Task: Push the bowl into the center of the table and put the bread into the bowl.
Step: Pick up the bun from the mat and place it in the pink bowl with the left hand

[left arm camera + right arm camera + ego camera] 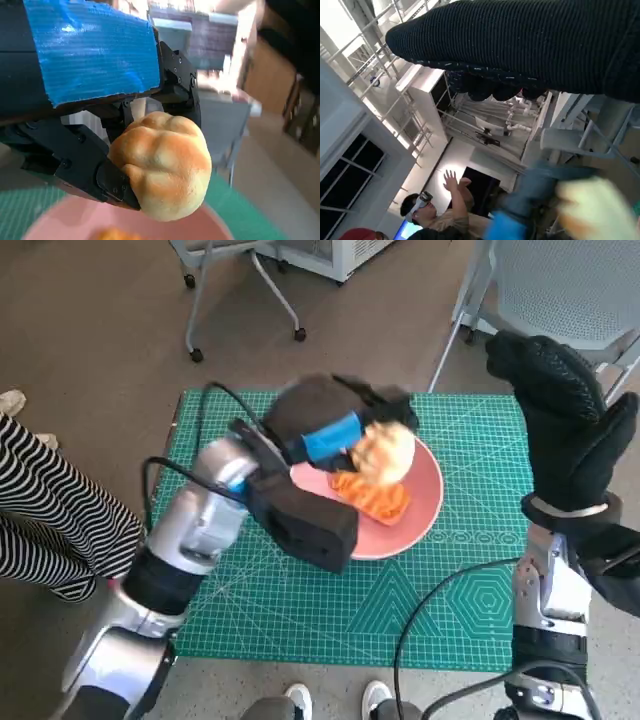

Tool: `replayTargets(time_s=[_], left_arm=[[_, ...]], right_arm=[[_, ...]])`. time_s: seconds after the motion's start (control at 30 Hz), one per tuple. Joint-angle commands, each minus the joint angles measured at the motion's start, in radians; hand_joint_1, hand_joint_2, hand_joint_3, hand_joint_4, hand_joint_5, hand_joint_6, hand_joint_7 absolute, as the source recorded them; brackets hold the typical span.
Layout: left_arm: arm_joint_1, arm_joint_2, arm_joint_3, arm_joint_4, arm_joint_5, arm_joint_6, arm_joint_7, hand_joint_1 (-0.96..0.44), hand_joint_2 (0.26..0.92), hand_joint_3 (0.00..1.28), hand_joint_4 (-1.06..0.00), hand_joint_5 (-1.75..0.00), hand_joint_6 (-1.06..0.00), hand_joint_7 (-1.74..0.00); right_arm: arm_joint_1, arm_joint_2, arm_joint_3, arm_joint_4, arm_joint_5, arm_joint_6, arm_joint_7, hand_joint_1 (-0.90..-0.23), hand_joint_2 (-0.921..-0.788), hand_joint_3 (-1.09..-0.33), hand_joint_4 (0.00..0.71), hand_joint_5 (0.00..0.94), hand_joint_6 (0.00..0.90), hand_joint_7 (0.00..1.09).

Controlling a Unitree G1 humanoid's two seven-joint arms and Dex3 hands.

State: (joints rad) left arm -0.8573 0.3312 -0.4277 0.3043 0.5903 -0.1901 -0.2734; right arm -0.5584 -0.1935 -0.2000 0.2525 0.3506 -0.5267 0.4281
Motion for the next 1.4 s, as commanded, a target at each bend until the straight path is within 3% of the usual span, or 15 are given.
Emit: replayTargets(time_s=[0.03, 0.1, 0.17, 0.2, 0.23, 0.3, 0.43, 0.6, 0.83, 0.9, 1.0, 1.17, 1.4], left_arm=[[0.0, -0.014, -0.017, 0.068, 0.006, -0.03, 0.003, 0.0, 0.92, 0.03, -0.76, -1.13, -0.63, -1.13], [0.001, -0.018, -0.024, 0.084, 0.003, -0.008, -0.033, 0.0, 0.92, 0.05, -0.75, -1.16, -0.61, -1.13], [0.004, -0.019, -0.029, 0.086, -0.005, 0.029, -0.084, 0.17, 0.92, 0.13, -0.63, -1.27, -0.49, -0.93], [0.005, -0.02, -0.029, 0.083, -0.009, 0.044, -0.104, 0.0, 0.887, 0.13, -0.5, -1.0, -0.4, -0.78], [0.006, -0.02, -0.028, 0.08, -0.011, 0.052, -0.115, -0.06, 0.881, 0.11, -0.48, -0.86, -0.38, -0.7], [0.01, -0.021, -0.023, 0.069, -0.023, 0.074, -0.147, -0.26, 0.876, 0.06, -0.41, -0.42, -0.33, -0.46], [0.017, -0.019, -0.014, 0.031, -0.042, 0.129, -0.218, -0.48, 0.895, 0.02, -0.33, -0.11, -0.25, -0.26], [0.029, -0.015, 0.002, 0.007, -0.075, 0.173, -0.278, -0.56, 0.916, 0.03, -0.25, -0.02, -0.22, -0.2], [0.043, 0.001, 0.038, 0.002, -0.144, 0.145, -0.31, -0.58, 0.921, 0.07, -0.11, 0.0, -0.16, -0.15], [0.045, 0.007, 0.052, 0.0, -0.169, 0.132, -0.319, -0.66, 0.921, 0.15, -0.06, 0.0, -0.1, -0.12], [0.047, 0.012, 0.076, -0.003, -0.208, 0.119, -0.331, -0.76, 0.921, 0.42, -0.02, 0.0, -0.03, -0.06], [0.056, 0.011, 0.158, -0.048, -0.325, 0.116, -0.351, -0.85, 0.921, 0.72, 0.0, 0.0, 0.0, -0.01], [0.095, -0.034, 0.288, -0.097, -0.483, 0.069, -0.28, -0.89, 0.921, 0.82, 0.0, 0.0, -0.02, -0.01]], right_arm=[[0.033, -0.008, -0.009, -0.006, 0.003, 0.014, -0.002, -0.666, -0.921, -0.692, 0.122, 0.0, -0.001, 0.59], [0.035, -0.007, -0.01, -0.011, 0.004, 0.015, -0.004, -0.666, -0.921, -0.692, 0.122, 0.0, -0.001, 0.59], [0.037, -0.006, -0.012, -0.014, 0.003, 0.015, -0.006, -0.666, -0.921, -0.692, 0.122, 0.0, -0.001, 0.59], [0.038, -0.006, -0.012, -0.015, 0.003, 0.015, -0.006, -0.666, -0.921, -0.692, 0.122, 0.0, -0.001, 0.59], [0.038, -0.006, -0.012, -0.016, 0.002, 0.016, -0.007, -0.666, -0.921, -0.692, 0.122, 0.0, -0.001, 0.59], [0.037, -0.005, -0.013, -0.016, 0.001, 0.017, -0.008, -0.665, -0.921, -0.692, 0.121, 0.0, -0.001, 0.59], [0.032, -0.005, -0.015, -0.013, 0.002, 0.022, -0.009, -0.659, -0.921, -0.691, 0.121, 0.001, -0.001, 0.59], [0.023, -0.002, -0.014, -0.016, -0.003, 0.03, -0.017, -0.658, -0.921, -0.687, 0.126, 0.003, -0.001, 0.59], [0.016, -0.007, -0.01, -0.039, -0.006, 0.052, -0.025, -0.662, -0.921, -0.682, 0.133, 0.006, 0.003, 0.6], [0.014, -0.01, -0.01, -0.049, -0.005, 0.06, -0.026, -0.663, -0.921, -0.681, 0.132, 0.005, 0.002, 0.61], [0.012, -0.015, -0.011, -0.063, -0.004, 0.072, -0.027, -0.663, -0.921, -0.68, 0.131, 0.004, 0.0, 0.61], [0.003, -0.027, -0.017, -0.08, -0.001, 0.091, -0.026, -0.65, -0.921, -0.679, 0.13, 0.004, -0.001, 0.61], [-0.005, -0.04, -0.018, -0.098, 0.004, 0.105, -0.021, -0.639, -0.921, -0.678, 0.131, 0.003, -0.001, 0.61]])
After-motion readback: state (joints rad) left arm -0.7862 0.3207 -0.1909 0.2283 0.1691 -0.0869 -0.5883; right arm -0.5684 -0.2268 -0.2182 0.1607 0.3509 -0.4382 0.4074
